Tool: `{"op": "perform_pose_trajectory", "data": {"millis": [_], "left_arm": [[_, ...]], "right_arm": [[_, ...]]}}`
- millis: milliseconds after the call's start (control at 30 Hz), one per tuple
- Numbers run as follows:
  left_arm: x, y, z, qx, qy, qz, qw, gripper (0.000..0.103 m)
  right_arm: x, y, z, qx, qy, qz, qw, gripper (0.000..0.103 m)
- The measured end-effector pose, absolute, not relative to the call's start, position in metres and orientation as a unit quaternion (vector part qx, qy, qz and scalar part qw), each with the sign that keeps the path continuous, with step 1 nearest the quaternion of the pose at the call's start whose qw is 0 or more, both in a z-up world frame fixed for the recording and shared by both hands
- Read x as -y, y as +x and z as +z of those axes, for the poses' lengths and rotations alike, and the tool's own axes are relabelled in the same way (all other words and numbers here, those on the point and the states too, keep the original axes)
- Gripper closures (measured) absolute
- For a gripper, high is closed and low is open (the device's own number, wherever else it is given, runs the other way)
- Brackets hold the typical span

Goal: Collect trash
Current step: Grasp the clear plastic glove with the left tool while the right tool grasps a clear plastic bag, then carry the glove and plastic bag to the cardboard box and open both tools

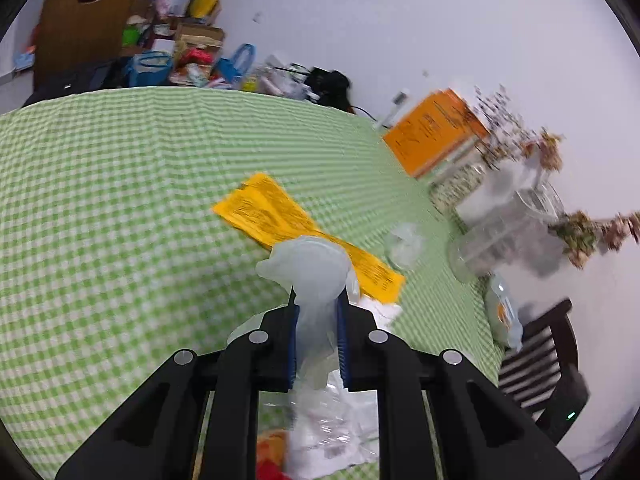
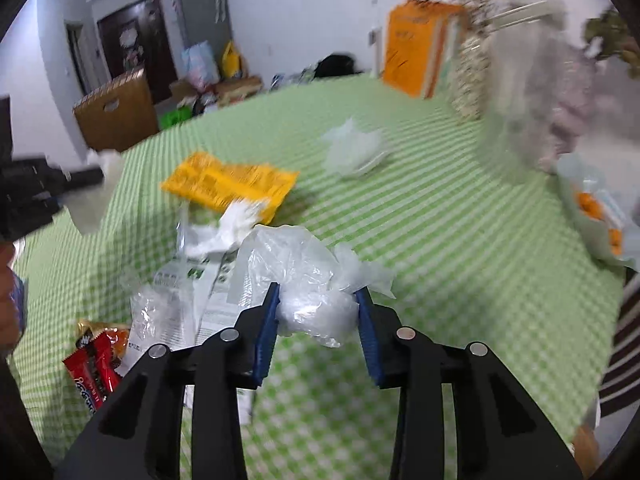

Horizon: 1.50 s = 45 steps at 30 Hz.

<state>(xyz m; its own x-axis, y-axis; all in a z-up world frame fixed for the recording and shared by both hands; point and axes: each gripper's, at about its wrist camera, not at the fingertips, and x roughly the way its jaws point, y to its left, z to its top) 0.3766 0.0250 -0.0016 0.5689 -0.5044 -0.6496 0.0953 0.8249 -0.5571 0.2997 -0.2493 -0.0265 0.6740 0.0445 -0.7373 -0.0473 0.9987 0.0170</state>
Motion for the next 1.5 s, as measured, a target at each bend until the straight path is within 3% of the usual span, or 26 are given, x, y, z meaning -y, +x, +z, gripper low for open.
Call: {"op": "perform_pose_trajectory", "data": {"millis": [467, 700, 1067, 1500], "left_arm": [[0.117, 0.318, 0.02, -0.44, -0.148, -0.317, 0.827, 0.09], [0.244, 0.245, 0.013, -0.473, -0.071, -0.431, 0.765, 0.09], [0.387, 0.176, -0.015, -0.511, 0.019, -0.491, 0.705, 0.09], [0.515, 0.112, -0.091, -0.583, 0.091, -0.52, 0.618, 0.09]], "right_arm": [[0.396, 0.184, 0.007, -0.352, 0.049, -0.112, 0.928, 0.067], [0.499, 0.086, 0.009, -0.338, 0.093, -0.208, 0.913, 0.066], [0.587, -0.025, -0.032, -0.34, 0.164, -0.293, 0.878, 0.065], [0.63, -0.105, -0.093, -0.366, 0.238, -0.354, 0.827, 0.065]]}}
